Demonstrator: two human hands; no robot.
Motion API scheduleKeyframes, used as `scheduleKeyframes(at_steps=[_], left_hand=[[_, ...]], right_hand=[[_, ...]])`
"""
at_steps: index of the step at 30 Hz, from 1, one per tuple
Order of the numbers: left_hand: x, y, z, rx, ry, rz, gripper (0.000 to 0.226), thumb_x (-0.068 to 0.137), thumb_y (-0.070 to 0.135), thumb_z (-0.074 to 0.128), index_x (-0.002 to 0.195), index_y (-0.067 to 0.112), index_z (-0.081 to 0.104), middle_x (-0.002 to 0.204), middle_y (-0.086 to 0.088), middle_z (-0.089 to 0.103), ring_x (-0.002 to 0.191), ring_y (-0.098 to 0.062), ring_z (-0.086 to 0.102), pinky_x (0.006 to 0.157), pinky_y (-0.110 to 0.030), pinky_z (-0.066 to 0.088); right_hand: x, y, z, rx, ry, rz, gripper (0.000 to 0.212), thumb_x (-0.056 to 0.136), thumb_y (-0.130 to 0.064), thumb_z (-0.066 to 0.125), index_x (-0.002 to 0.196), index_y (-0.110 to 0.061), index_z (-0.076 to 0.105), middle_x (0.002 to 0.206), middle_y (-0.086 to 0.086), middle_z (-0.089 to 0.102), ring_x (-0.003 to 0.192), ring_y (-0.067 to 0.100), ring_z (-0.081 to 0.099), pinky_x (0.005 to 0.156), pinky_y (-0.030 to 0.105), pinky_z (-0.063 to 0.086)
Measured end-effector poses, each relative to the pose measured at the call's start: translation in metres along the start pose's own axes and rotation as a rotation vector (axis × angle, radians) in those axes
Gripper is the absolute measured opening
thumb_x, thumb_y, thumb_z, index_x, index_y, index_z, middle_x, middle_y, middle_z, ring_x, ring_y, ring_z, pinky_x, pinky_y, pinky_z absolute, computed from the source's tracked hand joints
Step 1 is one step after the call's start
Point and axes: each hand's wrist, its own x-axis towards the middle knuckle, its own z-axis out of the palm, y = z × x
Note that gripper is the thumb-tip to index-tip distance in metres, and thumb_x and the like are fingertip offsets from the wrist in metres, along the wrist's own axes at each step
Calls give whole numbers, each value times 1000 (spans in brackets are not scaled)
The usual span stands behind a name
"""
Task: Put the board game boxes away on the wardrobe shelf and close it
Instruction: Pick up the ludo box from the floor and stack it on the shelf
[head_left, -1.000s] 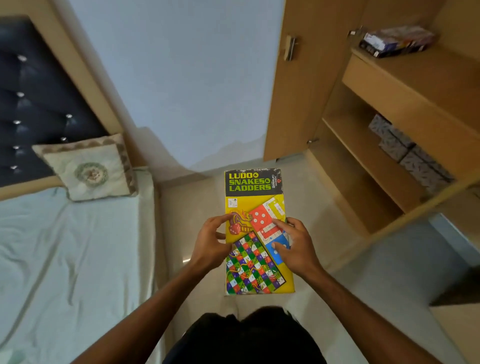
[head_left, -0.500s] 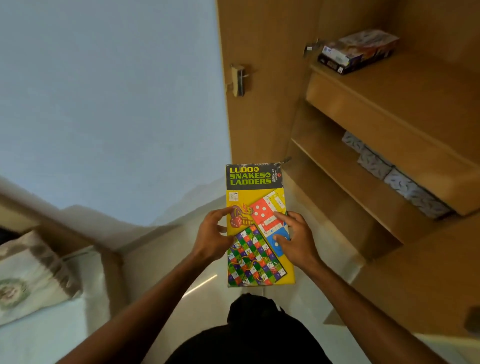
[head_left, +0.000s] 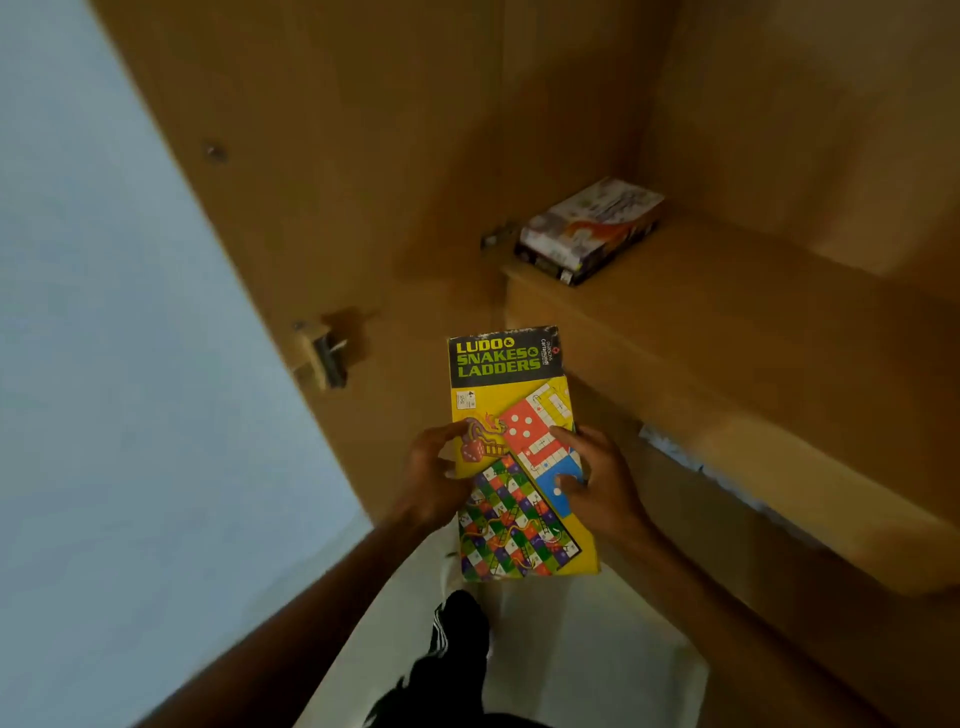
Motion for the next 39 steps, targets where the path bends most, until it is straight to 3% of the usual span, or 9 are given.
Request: scheduleKeyframes(at_steps=[4, 9, 13, 17, 21, 26, 30, 34, 39], left_hand=[[125, 51, 27, -51, -94, 116, 55, 75, 6, 79, 125, 12, 58, 115, 6, 51, 75, -8, 61, 51, -14, 52], [264, 115, 55, -79, -204, 213, 40, 65, 30, 84, 95, 44, 62, 116, 2, 66, 98, -21, 67, 86, -44, 56], [361, 158, 83, -9, -256, 329, 33, 74, 8, 78, 101, 22, 65, 112, -1, 63, 109, -32, 63, 83, -30, 54], [426, 197, 97, 179, -509, 283, 56, 75, -2, 77, 124, 13, 54, 128, 1, 53, 113, -19, 55, 74, -12, 51], [452, 204, 94, 707, -765, 435, 105, 57, 33, 91, 146, 18, 36, 153, 4, 25, 137, -14, 25, 114, -29, 30], [467, 191, 84, 824, -327, 637, 70, 64, 33, 85, 128, 23, 59, 135, -5, 54, 126, -24, 46, 102, -32, 41], [459, 173, 89, 682, -8, 568, 25, 81, 13, 71, 104, 22, 71, 115, -1, 65, 107, -18, 59, 88, -31, 51], [454, 160, 96, 662, 51, 517, 41, 82, -3, 62, 114, 22, 69, 126, -3, 64, 117, -21, 58, 96, -31, 49], [455, 143, 96, 719, -103, 427, 68, 83, 0, 58, 146, 22, 40, 155, 0, 34, 145, -22, 26, 117, -32, 26]], right_hand=[[113, 1, -45, 1, 118, -7, 54, 81, 5, 68, 131, -12, 55, 136, 9, 48, 126, 22, 49, 101, 43, 50], [241, 5, -101, -1, 204, 18, 48, 86, 5, 61, 131, -11, 56, 139, 10, 51, 130, 23, 47, 104, 33, 43], [326, 6, -141, 102, 248, 96, 45, 90, 8, 51, 131, -9, 55, 139, 13, 52, 116, 35, 58, 96, 51, 51], [392, 5, -173, 254, 288, 139, 46, 88, 14, 45, 127, -10, 57, 125, 13, 62, 104, 40, 62, 91, 57, 52], [416, 9, -183, 269, 228, 113, 41, 88, 13, 49, 117, -15, 61, 128, 12, 59, 115, 26, 60, 85, 33, 54], [426, 22, -189, 241, 189, 30, 40, 83, 6, 64, 112, -21, 63, 128, 7, 59, 121, 22, 56, 94, 32, 52], [423, 18, -176, 40, 122, -104, 41, 76, -9, 77, 114, -19, 66, 134, 4, 53, 128, 15, 46, 106, 35, 43], [422, 18, -163, -158, 22, -146, 54, 75, -19, 80, 125, -15, 62, 145, 3, 44, 139, 17, 32, 110, 31, 33], [437, 23, -158, -207, 5, -161, 42, 89, -11, 63, 130, -9, 58, 151, 8, 37, 144, 24, 24, 114, 38, 31]])
